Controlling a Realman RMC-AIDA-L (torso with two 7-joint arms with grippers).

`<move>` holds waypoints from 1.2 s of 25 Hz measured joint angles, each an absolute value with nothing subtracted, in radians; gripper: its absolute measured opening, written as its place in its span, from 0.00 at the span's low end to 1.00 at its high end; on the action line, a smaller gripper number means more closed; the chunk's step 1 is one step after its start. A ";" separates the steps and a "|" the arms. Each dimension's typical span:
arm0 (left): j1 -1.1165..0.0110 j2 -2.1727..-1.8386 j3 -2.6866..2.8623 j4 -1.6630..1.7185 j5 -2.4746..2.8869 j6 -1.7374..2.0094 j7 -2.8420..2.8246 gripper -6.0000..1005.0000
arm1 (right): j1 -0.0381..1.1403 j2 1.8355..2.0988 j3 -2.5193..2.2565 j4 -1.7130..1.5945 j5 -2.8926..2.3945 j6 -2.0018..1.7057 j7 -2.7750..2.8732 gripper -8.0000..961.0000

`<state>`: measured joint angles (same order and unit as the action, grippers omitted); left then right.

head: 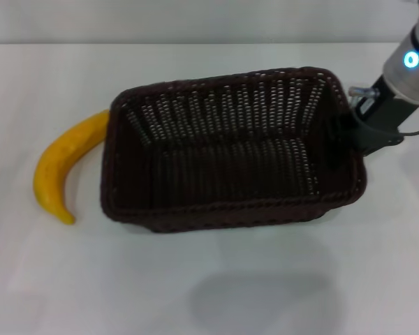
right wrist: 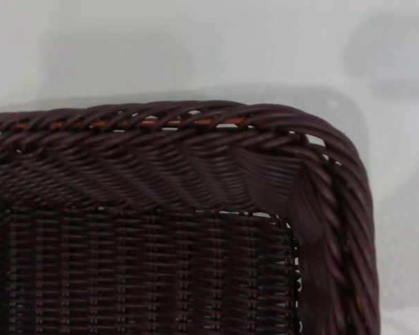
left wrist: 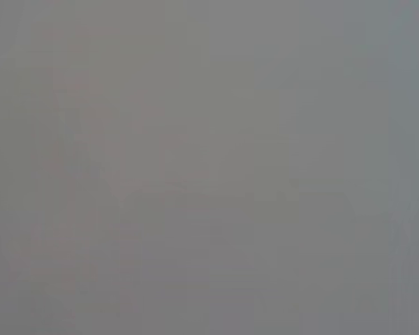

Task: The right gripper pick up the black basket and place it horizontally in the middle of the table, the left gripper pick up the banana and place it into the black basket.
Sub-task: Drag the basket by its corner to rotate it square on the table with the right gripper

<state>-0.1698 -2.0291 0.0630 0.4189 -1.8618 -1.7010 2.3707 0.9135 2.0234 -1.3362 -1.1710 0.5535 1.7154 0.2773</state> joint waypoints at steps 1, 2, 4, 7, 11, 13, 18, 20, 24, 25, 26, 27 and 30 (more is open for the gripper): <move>-0.169 -2.029 0.063 0.419 -1.862 -1.701 2.371 0.87 | 0.916 2.022 -1.343 -1.170 0.561 1.711 0.278 0.14; -0.168 -2.029 0.063 0.419 -1.861 -1.701 2.372 0.87 | 0.920 2.021 -1.349 -1.166 0.566 1.708 0.278 0.14; -0.164 -2.029 0.061 0.419 -1.861 -1.698 2.374 0.87 | 0.933 2.020 -1.352 -1.156 0.568 1.708 0.276 0.13; -0.162 -2.029 0.060 0.417 -1.861 -1.692 2.375 0.87 | 0.947 2.020 -1.357 -1.144 0.570 1.706 0.274 0.13; -0.162 -2.029 0.058 0.413 -1.861 -1.679 2.376 0.87 | 0.938 2.023 -1.368 -1.144 0.592 1.696 0.275 0.14; -0.163 -2.030 0.058 0.413 -1.861 -1.676 2.376 0.87 | 0.930 2.023 -1.379 -1.163 0.598 1.706 0.280 0.17; -0.169 -2.033 0.060 0.412 -1.861 -1.665 2.376 0.88 | 0.920 2.017 -1.395 -1.224 0.582 1.752 0.306 0.33; -0.170 -2.034 0.061 0.412 -1.860 -1.662 2.376 0.88 | 0.919 2.015 -1.400 -1.244 0.557 1.765 0.312 0.38; -0.171 -2.037 0.061 0.411 -1.853 -1.646 2.375 0.88 | 0.910 2.014 -1.402 -1.270 0.509 1.782 0.319 0.38; -0.171 -2.037 0.061 0.411 -1.853 -1.640 2.373 0.88 | 0.907 2.013 -1.402 -1.273 0.502 1.784 0.319 0.38; -0.172 -2.037 0.061 0.411 -1.853 -1.636 2.372 0.88 | 0.905 2.013 -1.402 -1.277 0.498 1.786 0.319 0.38; -0.172 -2.037 0.061 0.411 -1.853 -1.630 2.370 0.88 | 0.904 2.012 -1.402 -1.286 0.489 1.791 0.319 0.38; -0.172 -2.039 0.061 0.410 -1.853 -1.612 2.365 0.88 | 0.891 2.007 -1.394 -1.345 0.473 1.806 0.316 0.38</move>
<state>-0.1718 -2.0390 0.0609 0.4104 -1.8528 -1.6120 2.3655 0.8909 2.0073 -1.3936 -1.3449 0.4728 1.8059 0.3165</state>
